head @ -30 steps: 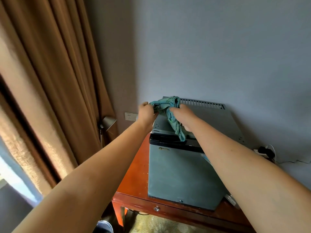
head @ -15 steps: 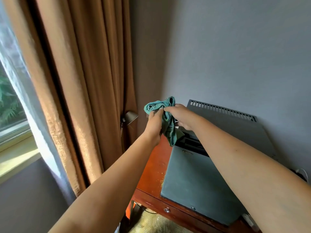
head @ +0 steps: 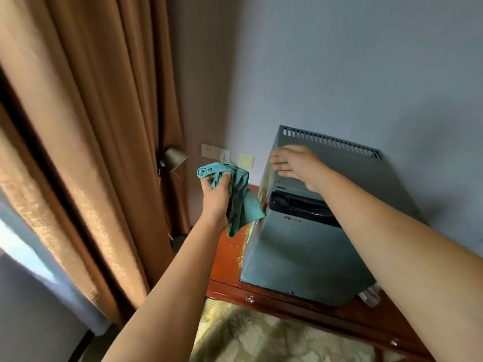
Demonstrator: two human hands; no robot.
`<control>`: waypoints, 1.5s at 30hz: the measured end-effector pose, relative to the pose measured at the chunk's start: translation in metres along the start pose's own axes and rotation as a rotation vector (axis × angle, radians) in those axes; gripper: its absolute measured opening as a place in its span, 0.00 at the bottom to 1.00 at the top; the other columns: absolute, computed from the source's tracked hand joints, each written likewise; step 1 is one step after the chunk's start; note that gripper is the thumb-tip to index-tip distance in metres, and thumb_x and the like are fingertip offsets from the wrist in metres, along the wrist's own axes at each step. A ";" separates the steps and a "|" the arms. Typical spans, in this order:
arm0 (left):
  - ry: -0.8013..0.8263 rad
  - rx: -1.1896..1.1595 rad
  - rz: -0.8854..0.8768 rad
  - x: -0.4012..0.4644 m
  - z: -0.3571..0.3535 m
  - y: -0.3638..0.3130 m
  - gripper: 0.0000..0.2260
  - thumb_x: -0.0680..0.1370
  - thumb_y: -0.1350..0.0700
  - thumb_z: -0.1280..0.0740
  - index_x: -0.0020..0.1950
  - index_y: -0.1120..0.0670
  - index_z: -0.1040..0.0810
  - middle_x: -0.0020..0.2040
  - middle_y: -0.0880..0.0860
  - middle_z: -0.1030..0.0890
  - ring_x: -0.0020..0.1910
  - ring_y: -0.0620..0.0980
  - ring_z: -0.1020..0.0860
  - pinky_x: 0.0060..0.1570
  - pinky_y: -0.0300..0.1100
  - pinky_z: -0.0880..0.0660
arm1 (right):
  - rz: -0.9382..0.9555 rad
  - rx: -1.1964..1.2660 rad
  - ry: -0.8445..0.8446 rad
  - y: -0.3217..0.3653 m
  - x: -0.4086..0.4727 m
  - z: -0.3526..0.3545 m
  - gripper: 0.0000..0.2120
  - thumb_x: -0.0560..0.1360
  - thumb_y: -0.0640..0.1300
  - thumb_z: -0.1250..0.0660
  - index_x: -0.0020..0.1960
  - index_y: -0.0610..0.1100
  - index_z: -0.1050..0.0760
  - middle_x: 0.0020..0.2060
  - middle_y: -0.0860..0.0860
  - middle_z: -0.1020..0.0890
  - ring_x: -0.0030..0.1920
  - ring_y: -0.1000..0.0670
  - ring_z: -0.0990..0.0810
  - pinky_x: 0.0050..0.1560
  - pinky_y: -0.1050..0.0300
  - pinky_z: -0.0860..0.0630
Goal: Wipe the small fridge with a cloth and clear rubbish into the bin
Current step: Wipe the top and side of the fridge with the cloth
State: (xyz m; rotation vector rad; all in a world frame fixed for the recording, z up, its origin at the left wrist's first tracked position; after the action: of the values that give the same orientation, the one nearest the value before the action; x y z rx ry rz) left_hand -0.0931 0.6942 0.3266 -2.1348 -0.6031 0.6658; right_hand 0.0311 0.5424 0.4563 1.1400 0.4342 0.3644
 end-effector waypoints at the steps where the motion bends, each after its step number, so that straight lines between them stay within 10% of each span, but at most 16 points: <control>1: 0.017 0.046 0.011 0.004 0.000 0.004 0.20 0.77 0.47 0.29 0.66 0.45 0.31 0.58 0.54 0.17 0.54 0.55 0.16 0.57 0.56 0.19 | -0.015 -0.022 -0.057 -0.007 0.002 0.007 0.08 0.81 0.46 0.34 0.55 0.43 0.20 0.51 0.46 0.15 0.46 0.50 0.17 0.53 0.55 0.19; 5: 0.099 0.161 0.065 0.023 -0.003 0.024 0.22 0.69 0.42 0.25 0.60 0.41 0.27 0.56 0.53 0.15 0.53 0.56 0.15 0.57 0.58 0.20 | -0.032 -0.191 -0.234 -0.021 0.011 0.023 0.07 0.82 0.42 0.37 0.52 0.45 0.20 0.45 0.49 0.17 0.39 0.53 0.22 0.39 0.60 0.25; 13: 0.272 0.415 0.031 0.035 -0.014 0.034 0.13 0.77 0.45 0.29 0.59 0.44 0.26 0.52 0.46 0.15 0.49 0.45 0.16 0.52 0.46 0.18 | -0.037 -0.409 -0.386 -0.027 0.016 0.025 0.11 0.82 0.50 0.37 0.49 0.46 0.20 0.39 0.52 0.17 0.38 0.54 0.22 0.52 0.51 0.23; 45: 0.483 0.789 -0.043 0.083 -0.089 0.023 0.24 0.79 0.40 0.35 0.72 0.47 0.29 0.66 0.50 0.21 0.62 0.51 0.22 0.62 0.53 0.24 | -0.246 -1.064 -0.288 -0.037 0.052 0.001 0.17 0.85 0.54 0.48 0.42 0.45 0.36 0.35 0.49 0.29 0.39 0.45 0.28 0.39 0.51 0.35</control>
State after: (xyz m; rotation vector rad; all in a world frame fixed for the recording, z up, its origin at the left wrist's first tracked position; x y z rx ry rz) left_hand 0.0303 0.6830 0.3353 -1.4450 -0.0811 0.2664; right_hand 0.0784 0.5535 0.4150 0.0882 0.0758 0.1598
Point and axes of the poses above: each hand's wrist, its own x-axis towards the middle knuckle, its own z-axis out of the back of the hand, y = z × x, the point moved 7 cm from there along x, towards the middle knuckle
